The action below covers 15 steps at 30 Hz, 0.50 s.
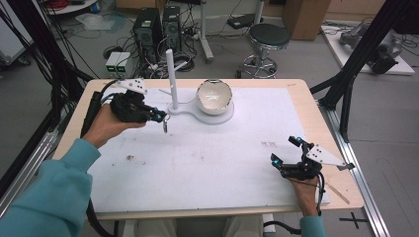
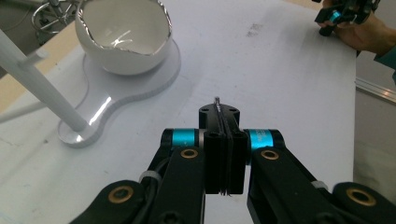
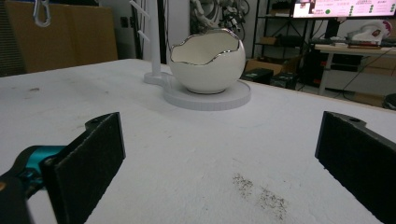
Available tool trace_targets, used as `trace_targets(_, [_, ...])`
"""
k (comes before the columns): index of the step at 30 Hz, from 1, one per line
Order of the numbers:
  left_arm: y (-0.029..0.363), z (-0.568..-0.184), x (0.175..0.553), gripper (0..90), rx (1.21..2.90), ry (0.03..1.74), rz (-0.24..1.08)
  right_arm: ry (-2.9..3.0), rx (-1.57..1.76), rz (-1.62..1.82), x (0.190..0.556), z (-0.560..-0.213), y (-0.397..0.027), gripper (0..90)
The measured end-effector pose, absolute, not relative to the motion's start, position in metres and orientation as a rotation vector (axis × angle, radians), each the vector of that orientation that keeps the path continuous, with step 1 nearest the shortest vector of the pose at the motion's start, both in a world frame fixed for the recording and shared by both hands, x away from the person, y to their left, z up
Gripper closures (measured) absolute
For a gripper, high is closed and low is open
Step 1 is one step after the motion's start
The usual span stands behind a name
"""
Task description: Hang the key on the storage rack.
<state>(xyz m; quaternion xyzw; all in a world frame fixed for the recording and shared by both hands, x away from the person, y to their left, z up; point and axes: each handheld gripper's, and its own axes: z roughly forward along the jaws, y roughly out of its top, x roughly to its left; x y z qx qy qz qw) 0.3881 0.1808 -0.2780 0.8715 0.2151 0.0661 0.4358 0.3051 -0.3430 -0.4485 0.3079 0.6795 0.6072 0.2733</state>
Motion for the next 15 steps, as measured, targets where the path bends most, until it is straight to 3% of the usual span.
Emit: trace_targets(15, [0.180, -0.239, 0.427, 88.7, 2.103, 0.528, 0.180, 1.829, 0.828, 1.632, 0.305, -0.449, -0.343, 0.6])
